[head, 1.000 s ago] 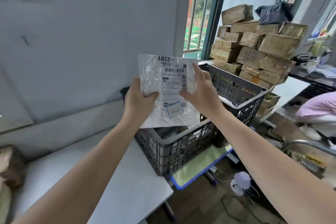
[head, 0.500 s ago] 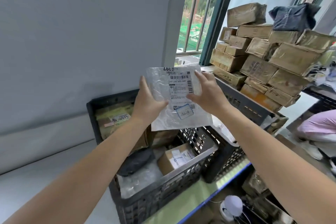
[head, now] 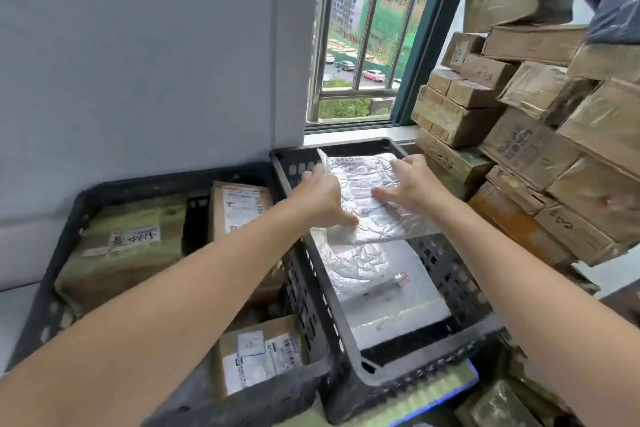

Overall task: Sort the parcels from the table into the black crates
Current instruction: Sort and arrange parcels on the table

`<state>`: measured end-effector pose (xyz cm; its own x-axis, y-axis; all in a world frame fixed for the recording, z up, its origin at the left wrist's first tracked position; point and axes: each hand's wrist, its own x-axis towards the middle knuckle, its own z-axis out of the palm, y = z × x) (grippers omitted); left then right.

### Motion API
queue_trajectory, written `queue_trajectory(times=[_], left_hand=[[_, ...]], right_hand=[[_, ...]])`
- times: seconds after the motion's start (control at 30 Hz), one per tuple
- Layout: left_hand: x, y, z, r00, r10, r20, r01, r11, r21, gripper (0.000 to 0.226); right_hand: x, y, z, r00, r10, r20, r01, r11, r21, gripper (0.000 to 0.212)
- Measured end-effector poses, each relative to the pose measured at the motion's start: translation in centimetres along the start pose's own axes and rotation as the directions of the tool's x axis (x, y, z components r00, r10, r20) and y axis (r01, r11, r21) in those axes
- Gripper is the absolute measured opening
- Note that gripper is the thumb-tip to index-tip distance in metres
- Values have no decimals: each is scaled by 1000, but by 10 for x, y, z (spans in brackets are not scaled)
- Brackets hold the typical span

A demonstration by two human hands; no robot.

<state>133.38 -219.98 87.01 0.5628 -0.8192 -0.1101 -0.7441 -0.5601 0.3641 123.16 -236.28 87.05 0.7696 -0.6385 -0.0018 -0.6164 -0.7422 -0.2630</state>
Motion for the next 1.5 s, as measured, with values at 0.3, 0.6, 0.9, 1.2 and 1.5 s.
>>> queue_trajectory(times=[0.3,0.6,0.9,1.2,1.5], left_hand=[[85,17,74,886,-316,340,115,859,499,81],[122,3,128,650,-392,651,-100,805,585,73],[148,-5,183,544,-486,684,4,817,577,104],[127,8,136,743,-403,534,-33,776,630,104],[69,-5,23,967,-235,101,125,779,614,93]], right_hand=[[82,52,99,953,-139,269,170,981,-94,88],[101,88,191,835,-182,519,346,908,-237,91],[114,106,223,768,-218,603,389,906,-167,113],[121,88,172,818,-208,536,381,895,-234,107],[101,19,71,903,-328,279,395,889,-232,94]])
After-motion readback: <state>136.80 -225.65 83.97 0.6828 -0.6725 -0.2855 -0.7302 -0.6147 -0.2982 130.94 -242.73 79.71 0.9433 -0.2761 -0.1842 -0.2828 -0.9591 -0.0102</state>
